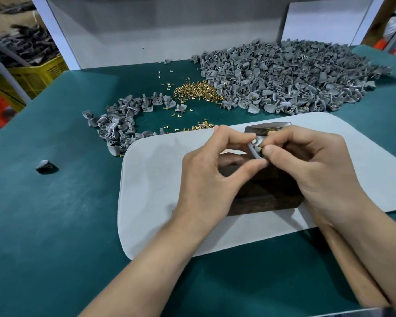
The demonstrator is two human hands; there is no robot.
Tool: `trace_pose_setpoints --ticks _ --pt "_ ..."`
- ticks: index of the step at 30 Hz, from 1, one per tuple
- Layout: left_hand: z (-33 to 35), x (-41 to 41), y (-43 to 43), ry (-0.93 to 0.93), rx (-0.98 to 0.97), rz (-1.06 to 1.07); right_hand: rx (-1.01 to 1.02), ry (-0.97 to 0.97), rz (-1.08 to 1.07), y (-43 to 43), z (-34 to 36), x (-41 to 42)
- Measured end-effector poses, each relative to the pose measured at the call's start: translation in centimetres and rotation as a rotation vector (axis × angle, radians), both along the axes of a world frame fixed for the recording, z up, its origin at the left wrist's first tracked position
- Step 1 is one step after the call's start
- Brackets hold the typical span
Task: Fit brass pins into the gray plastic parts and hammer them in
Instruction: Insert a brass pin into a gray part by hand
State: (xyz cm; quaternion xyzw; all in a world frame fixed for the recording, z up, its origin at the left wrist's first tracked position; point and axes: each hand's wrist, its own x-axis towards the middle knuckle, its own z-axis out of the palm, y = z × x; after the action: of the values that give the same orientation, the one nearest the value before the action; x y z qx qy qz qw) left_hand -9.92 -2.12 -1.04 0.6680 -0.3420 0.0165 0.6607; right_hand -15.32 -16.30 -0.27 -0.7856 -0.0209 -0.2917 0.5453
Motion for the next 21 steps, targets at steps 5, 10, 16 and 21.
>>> trace_pose_setpoints --ticks 5,10,16,21 --pt "-0.37 0.31 0.21 0.023 -0.040 -0.018 0.094 0.020 0.049 -0.17 0.01 -0.04" --pt "-0.36 0.32 0.20 -0.007 -0.028 -0.029 0.088 0.032 -0.003 -0.02 -0.01 -0.07" --pt "0.08 0.14 0.04 -0.039 0.001 -0.051 -0.115 -0.041 -0.143 0.39 -0.09 -0.25" --pt "0.13 0.21 0.01 0.007 0.015 -0.066 -0.318 -0.076 -0.214 0.29 0.10 -0.30"
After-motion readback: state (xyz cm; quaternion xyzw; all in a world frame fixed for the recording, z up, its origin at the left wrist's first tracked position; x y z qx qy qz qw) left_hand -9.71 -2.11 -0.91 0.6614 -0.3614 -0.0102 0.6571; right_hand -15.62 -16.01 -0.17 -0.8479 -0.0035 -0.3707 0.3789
